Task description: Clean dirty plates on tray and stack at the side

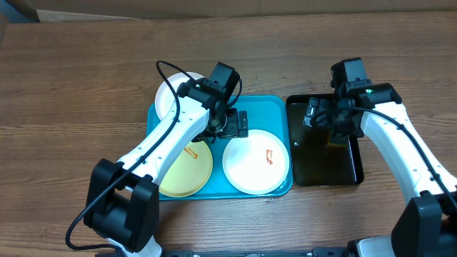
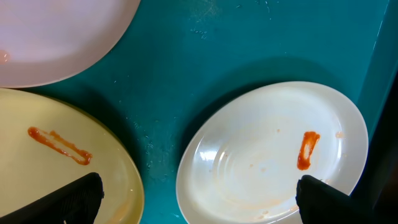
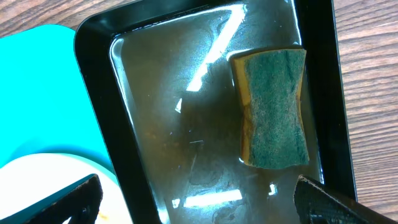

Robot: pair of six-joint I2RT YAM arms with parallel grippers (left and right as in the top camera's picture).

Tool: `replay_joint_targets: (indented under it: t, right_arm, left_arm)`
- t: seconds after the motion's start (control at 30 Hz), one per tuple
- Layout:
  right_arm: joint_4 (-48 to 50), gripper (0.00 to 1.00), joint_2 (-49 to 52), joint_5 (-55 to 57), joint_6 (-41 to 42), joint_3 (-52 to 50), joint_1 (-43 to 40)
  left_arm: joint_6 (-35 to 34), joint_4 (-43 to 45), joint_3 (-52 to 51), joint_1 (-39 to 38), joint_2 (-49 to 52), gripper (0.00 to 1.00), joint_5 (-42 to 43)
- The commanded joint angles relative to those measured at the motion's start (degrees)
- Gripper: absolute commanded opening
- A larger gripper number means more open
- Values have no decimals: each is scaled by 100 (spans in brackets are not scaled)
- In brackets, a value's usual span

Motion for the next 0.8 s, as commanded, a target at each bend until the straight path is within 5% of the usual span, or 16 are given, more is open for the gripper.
replay_joint_targets:
  t: [0.0, 0.47, 0.77]
  right_arm:
    - [59, 100, 22, 57, -61, -35, -11]
    - [-293, 100, 20, 59, -61, 0, -11]
    - [-1534, 73, -122, 59, -59, 1248, -11]
  left_arm:
    - [-55, 17, -24, -20, 81, 100, -42]
    - [-55, 17, -24, -20, 81, 100, -42]
    - [-55, 592, -24, -20, 81, 100, -13]
